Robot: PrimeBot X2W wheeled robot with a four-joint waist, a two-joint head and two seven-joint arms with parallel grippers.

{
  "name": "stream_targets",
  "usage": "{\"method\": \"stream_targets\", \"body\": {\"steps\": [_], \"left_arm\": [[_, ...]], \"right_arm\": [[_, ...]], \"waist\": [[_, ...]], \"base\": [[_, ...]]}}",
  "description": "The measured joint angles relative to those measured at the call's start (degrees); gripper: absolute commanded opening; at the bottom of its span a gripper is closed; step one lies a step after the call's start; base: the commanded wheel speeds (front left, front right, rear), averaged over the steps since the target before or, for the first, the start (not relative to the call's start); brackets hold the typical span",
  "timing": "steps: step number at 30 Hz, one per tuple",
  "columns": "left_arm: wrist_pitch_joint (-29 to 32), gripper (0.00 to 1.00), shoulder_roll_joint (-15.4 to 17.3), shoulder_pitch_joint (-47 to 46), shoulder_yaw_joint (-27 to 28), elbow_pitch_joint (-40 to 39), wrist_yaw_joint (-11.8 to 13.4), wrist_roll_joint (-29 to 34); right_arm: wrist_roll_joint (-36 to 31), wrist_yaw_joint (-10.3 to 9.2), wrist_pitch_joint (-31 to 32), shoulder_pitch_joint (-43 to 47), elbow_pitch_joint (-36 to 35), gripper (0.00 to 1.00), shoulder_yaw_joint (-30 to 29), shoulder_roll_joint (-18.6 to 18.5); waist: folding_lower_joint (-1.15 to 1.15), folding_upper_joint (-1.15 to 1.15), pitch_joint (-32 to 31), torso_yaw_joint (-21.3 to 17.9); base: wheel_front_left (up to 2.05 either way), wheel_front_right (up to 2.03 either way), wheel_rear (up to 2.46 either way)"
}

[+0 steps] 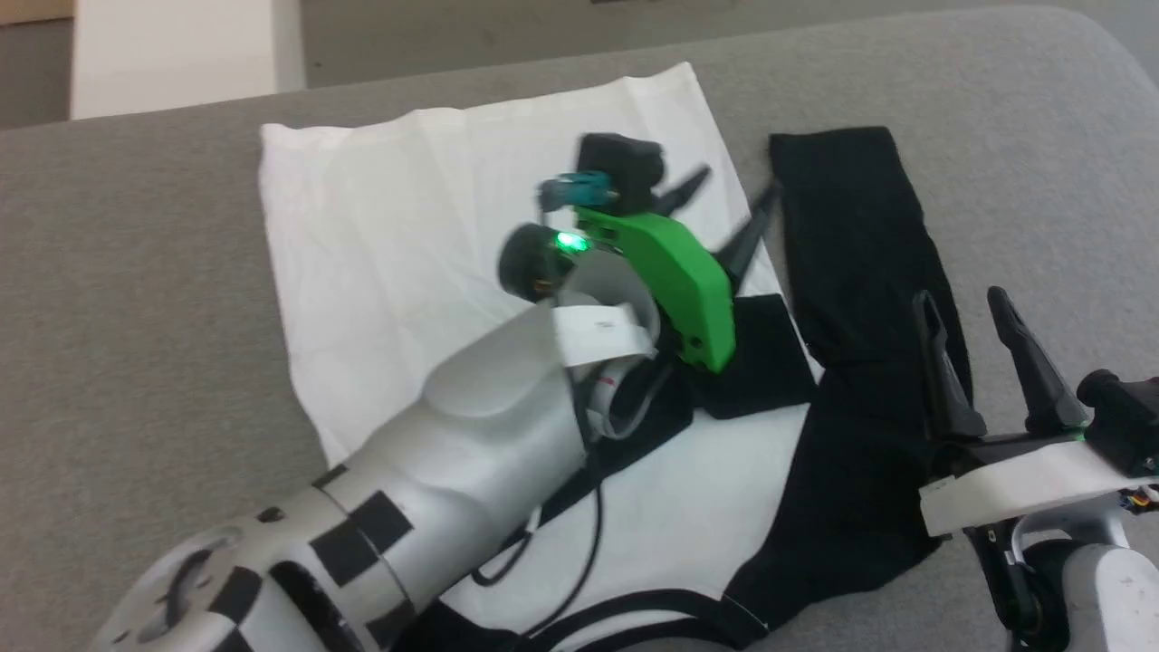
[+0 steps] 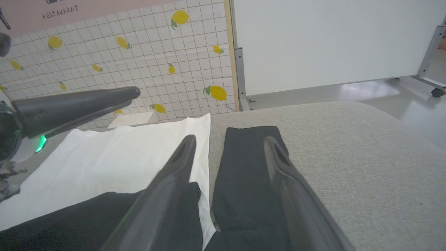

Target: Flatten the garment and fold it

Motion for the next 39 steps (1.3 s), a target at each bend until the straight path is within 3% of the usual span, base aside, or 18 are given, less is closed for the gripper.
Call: {"method": "stream_targets", "body": {"steps": [3,6,11,15,19,25,39], "left_arm": [[-4.7,1.00,3.1,0.3,2.6,-0.7,0.9,2.4],[-5.8,1.00,8.2,2.3,6.4,-3.4,2.4,5.8],[-6.0,1.00,15.9,13.2,20.9,-15.0,5.5,16.4],[-6.0,1.00,18.7,24.6,30.9,-23.0,7.3,24.8],[-6.0,1.00,18.9,33.6,39.4,-29.1,7.5,31.1],[-6.0,1.00,17.1,43.9,49.6,-34.7,5.1,37.2],[-6.0,1.00,8.9,47.4,59.0,-39.7,-0.4,45.1]], "right_arm": [[-0.2,0.00,0.8,0.4,-0.4,1.00,-1.1,-0.3],[-0.5,0.00,1.5,0.5,-0.6,1.00,-2.2,-0.7],[-0.7,0.00,2.4,0.4,-0.3,1.00,-4.1,-1.1],[-1.0,0.00,2.4,-0.4,1.2,1.00,-5.3,-1.3],[-1.0,0.00,2.8,-1.8,3.5,1.00,-6.2,-2.1],[-1.0,0.00,5.7,-8.0,10.0,1.00,-7.8,-5.0],[-2.4,0.00,17.2,-33.5,36.0,1.00,-20.5,-11.9]], "waist": [[0.00,0.00,-1.1,1.8],[0.00,0.00,-2.1,3.6],[0.00,0.00,-3.4,6.4],[0.00,0.00,-4.0,8.3],[0.00,0.00,-4.3,9.8],[0.00,0.00,-3.2,10.6],[0.00,0.00,5.6,13.0]], "base": [[0.00,0.00,0.00],[0.00,0.00,0.00],[0.00,0.00,0.00],[0.00,0.00,0.00],[0.00,0.00,0.00],[0.00,0.00,0.00],[0.00,0.00,0.00]]}}
